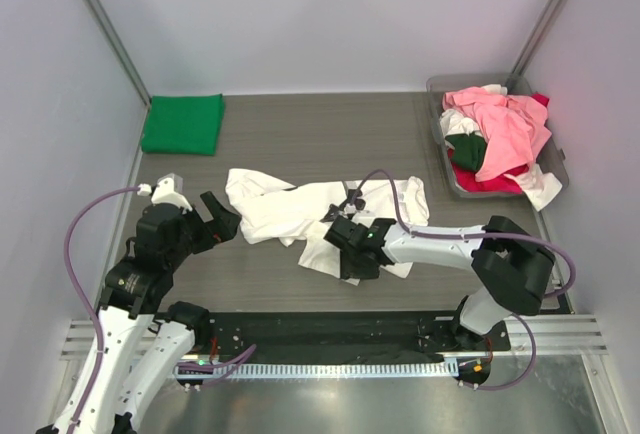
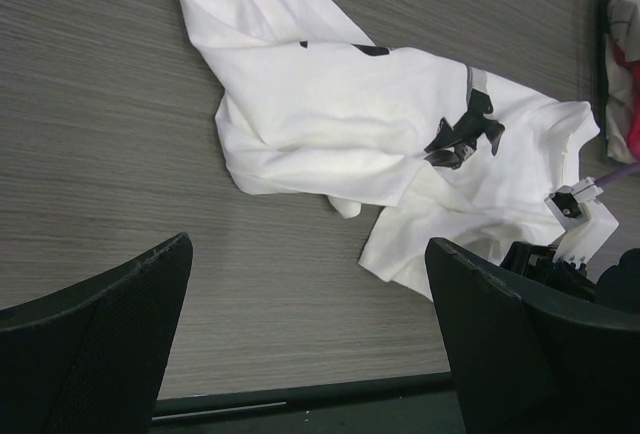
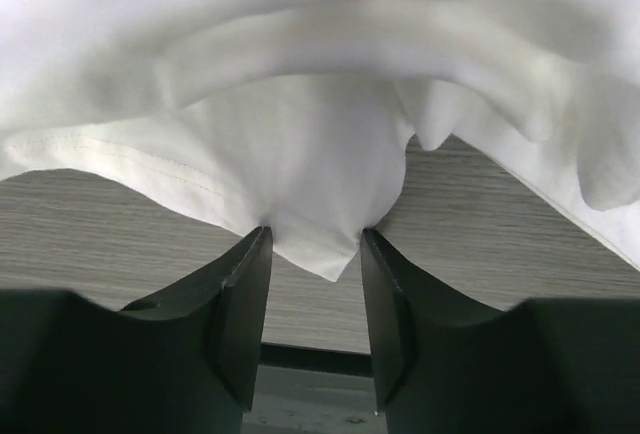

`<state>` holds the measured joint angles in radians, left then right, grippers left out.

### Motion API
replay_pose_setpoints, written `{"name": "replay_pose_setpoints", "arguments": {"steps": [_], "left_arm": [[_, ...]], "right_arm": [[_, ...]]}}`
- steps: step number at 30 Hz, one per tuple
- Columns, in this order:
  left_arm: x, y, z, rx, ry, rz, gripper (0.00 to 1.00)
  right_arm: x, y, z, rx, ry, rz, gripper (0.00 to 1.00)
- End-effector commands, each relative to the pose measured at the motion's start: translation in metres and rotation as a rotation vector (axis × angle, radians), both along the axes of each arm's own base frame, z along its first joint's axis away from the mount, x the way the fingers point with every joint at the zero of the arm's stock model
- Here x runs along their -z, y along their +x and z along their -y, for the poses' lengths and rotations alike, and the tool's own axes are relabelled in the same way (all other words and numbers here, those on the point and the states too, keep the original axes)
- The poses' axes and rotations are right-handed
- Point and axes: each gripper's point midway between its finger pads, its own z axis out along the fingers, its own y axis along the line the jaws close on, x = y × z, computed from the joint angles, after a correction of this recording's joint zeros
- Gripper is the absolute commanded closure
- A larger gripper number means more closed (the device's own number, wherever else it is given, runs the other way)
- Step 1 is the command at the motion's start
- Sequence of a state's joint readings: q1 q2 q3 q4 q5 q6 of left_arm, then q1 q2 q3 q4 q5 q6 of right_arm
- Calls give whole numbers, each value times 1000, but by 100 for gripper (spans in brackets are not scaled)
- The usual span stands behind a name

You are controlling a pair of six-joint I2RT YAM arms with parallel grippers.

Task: Fold and stack the t-shirts
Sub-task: Flatten the tshirt out

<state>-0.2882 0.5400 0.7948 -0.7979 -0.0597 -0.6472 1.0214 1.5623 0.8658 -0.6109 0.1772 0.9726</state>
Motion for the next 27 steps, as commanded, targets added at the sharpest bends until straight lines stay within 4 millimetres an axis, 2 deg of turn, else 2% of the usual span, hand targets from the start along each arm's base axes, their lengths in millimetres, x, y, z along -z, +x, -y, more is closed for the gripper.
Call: {"name": "replay_pose_setpoints", "arguments": {"steps": [1,2,4,9,10,12,13,14,16,17,18,19,20,21,22,23,24,25,27], "left_arm": [[-11,3,-1,-8,-6,40,0],[-11,3,-1,-8,-7,41,0],[-11,2,-1,-9,-7,44,0],[-12,3,-2,-14,-7,46,0],[-11,3,-2,-14,-7,45,0],[-11,3,-2,-14,-7,45,0],[-10,3,-2,-13,-5,37,0],[-10,3,-2,-13,-2,36,0],[-9,4,-3,-20,2,34,0],[-9,4,-3,-22,2,31,0],[-8,4,-3,-23,2,30,0],[-8,4,-4,-25,4,29,0],[-8,4,-4,-25,4,29,0],[-8,4,-4,-29,3,29,0],[-8,4,-5,-31,5,29,0],[-8,4,-5,-34,5,28,0],[-9,4,-5,-36,3,30,0],[-8,4,-6,-37,5,29,0],[-8,3,-5,-34,5,26,0]], "right_arm": [[11,5,-8,-12,-26,26,55],[11,6,-9,-19,-36,26,63],[15,3,-9,-35,-58,18,70],[25,-3,-11,-64,-94,-3,96],[23,-1,-11,-76,-99,5,99],[4,15,-24,-79,-62,40,99],[-6,21,-21,-84,-82,49,99],[-39,40,-43,-116,-35,110,99],[-86,67,-55,-118,-10,198,99],[-140,82,-67,-135,30,264,99],[-173,94,-66,-115,56,312,99],[-200,95,-59,-112,51,331,99],[-264,110,-63,-81,136,448,99],[-292,112,-56,-63,159,493,99],[-314,109,-37,-36,150,519,99],[-347,112,-23,7,183,588,99],[-355,111,-11,35,181,600,99],[-369,106,17,80,190,625,99],[-345,101,42,127,136,588,99]]}}
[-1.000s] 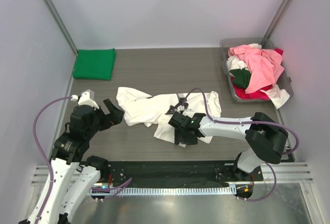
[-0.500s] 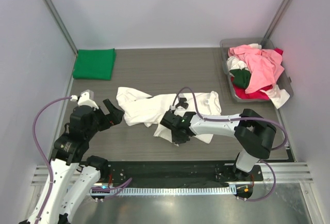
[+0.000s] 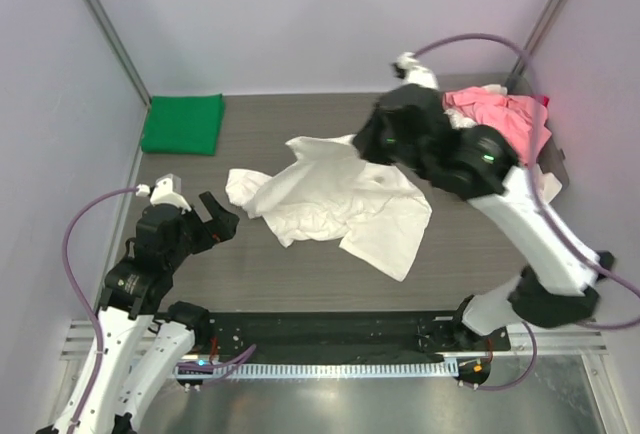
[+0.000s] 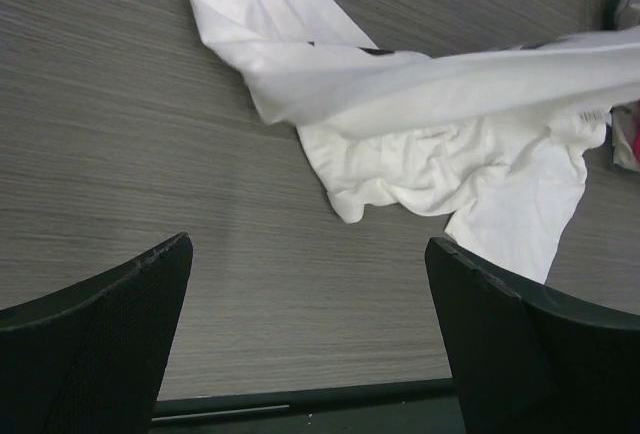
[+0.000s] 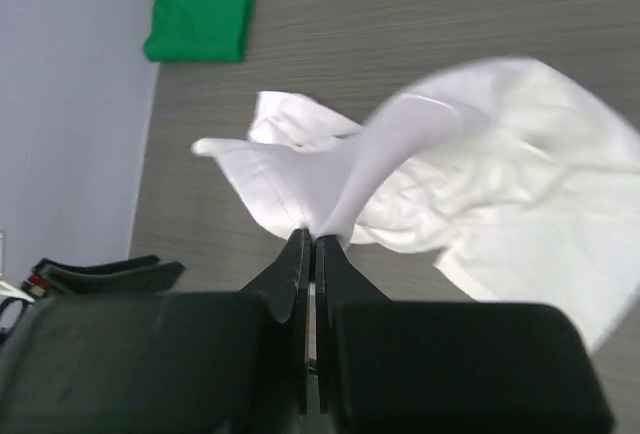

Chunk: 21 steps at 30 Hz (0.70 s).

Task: Fold and stack the t-shirts
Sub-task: Flatten the tshirt out

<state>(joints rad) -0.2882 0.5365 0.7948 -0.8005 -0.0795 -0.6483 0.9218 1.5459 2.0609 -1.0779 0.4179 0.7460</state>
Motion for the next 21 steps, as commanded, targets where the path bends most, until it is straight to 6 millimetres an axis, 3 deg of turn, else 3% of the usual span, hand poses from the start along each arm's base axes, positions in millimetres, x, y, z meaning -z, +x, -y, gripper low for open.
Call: {"name": "replay_pose_setpoints", "arguments": {"steps": [1,2,4,5,7,8,9,13,14,21], "left_arm": [[-8,3,-1,-15,-6,24,0],[-8,3,-1,-14,-5,21,0],[-4,4,1,-6,-4,3,0],[-4,5,1,-5,-5,0,0],[4,7,6,11,-10,-36,0],[7,9,9,16,-15,-49,1],[13,10,11,10,-29,-79,3],[51,20,31,23,-60,-233,12],[70,21,34,17,-41,-298,13],[122,43,53,-6,-17,-378,24]], "right_arm": [[39,-25,94,157,-193,-96,99],[60,-37,114,180,-222,-125,99],[76,-48,143,266,-227,-142,99],[93,-60,167,305,-241,-155,99],[109,-69,185,342,-253,-174,99],[127,-75,195,352,-289,-204,99],[130,-79,203,370,-285,-207,99],[157,-86,211,377,-341,-256,99],[164,-86,211,376,-354,-266,99],[180,-78,200,328,-375,-285,99]]}}
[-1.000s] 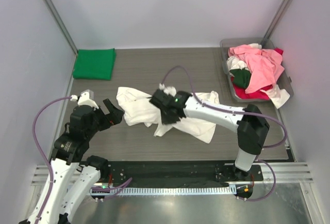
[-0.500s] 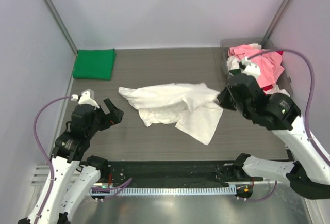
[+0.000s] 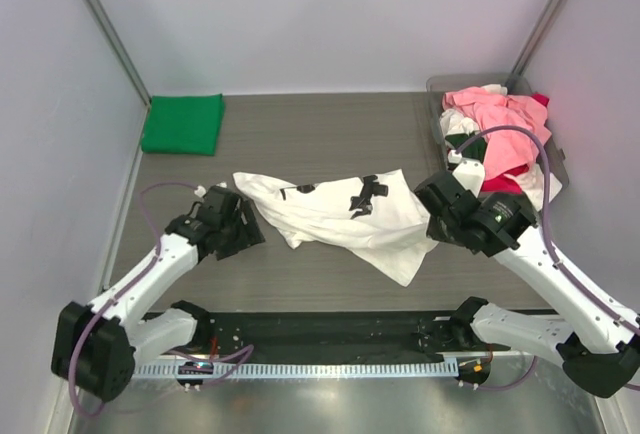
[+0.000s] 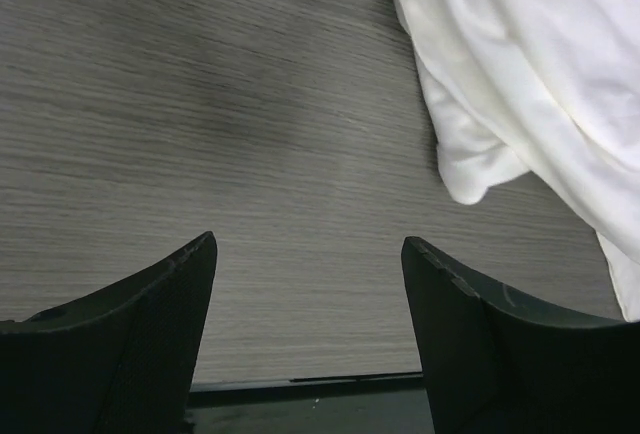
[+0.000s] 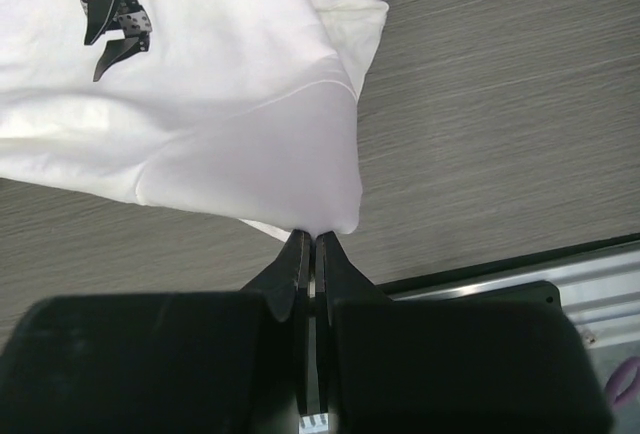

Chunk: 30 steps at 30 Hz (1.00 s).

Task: Fold and stack the t-shirts
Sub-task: Flatten the tshirt out

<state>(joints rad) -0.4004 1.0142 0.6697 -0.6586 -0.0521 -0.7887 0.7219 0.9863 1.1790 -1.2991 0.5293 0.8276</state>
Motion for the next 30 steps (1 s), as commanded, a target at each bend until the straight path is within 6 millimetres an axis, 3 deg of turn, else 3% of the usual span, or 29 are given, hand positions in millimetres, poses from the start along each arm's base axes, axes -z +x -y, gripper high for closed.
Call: {"name": "replay_pose_setpoints", "arguments": {"steps": [1,3,8,13,17,24,30], "left_arm": [[-4,38,13,-51,-50,105,26],[9,47,9,-71,1,86,32],[20,79,0,-128,29,107,50],[32,106,-14,-200,12,101,51],[29,124,-15,-208,-30,125,49],[19,142,-24,-243,-58,171,48],[33,156,-16,-220,-80,139,48]], "right_arm": [[-1,14,-7,-6,16,40,99],[2,16,-8,-11,14,30,99],[4,23,-6,-28,-3,22,99],[11,29,0,-36,-21,-3,99],[22,33,4,-39,-33,-35,99],[36,42,8,-45,-27,-68,99],[45,44,5,-54,-12,-93,99]]}}
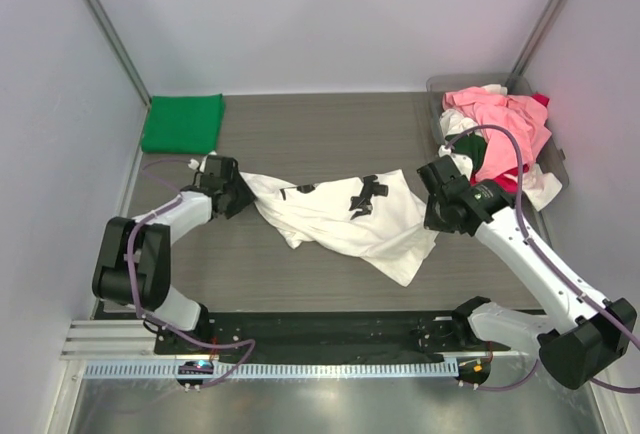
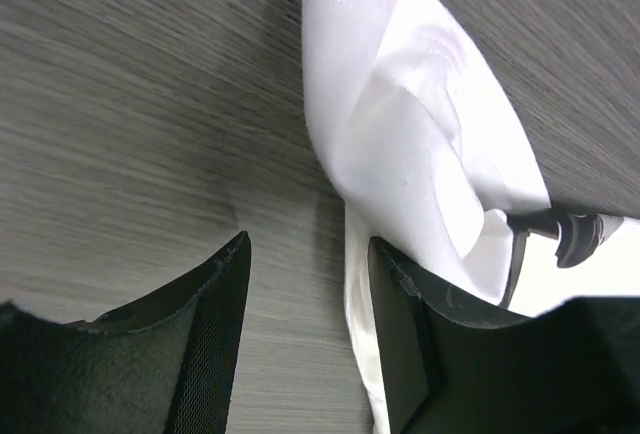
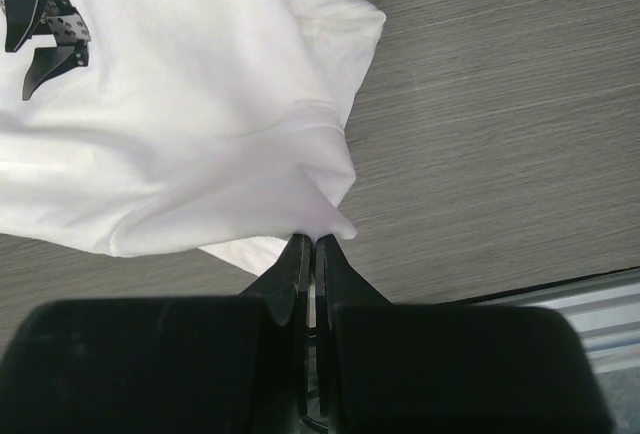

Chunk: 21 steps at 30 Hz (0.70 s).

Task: Fold and stack the t-shirts
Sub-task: Flatten the tshirt out

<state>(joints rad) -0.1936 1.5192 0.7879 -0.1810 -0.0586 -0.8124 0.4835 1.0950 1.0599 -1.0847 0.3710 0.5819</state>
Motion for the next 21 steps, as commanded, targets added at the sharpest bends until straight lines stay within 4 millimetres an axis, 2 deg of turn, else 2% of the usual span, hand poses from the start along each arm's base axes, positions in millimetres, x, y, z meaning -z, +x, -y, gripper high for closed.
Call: {"name": "replay_pose_setpoints", "arguments": {"steps": [1,3,7,10,13,14,16,21], "left_arm": [[-7,25,10,15,-45,55,48],[-8,29,12,18,-54,60,48],[4,33,14,20,-54,27,52],[8,34,17,22,-74,23,59],[8,34,24,28,-113,23,74],[7,35,25,28,-121,25,76],[6,34,30,30,-142,25,78],[-9,29,46,45,-178,53,76]], "right_arm": [[-2,9,-5,-23,23,26,99],[-1,8,-4,-22,18,23,99],[2,9,-2,-21,12,14,99],[5,10,-2,-22,8,4,99],[8,12,-3,-26,12,-6,99],[9,12,-4,-27,13,-10,99],[10,14,-5,-27,16,-10,99],[12,16,-7,-30,23,-15,99]]}}
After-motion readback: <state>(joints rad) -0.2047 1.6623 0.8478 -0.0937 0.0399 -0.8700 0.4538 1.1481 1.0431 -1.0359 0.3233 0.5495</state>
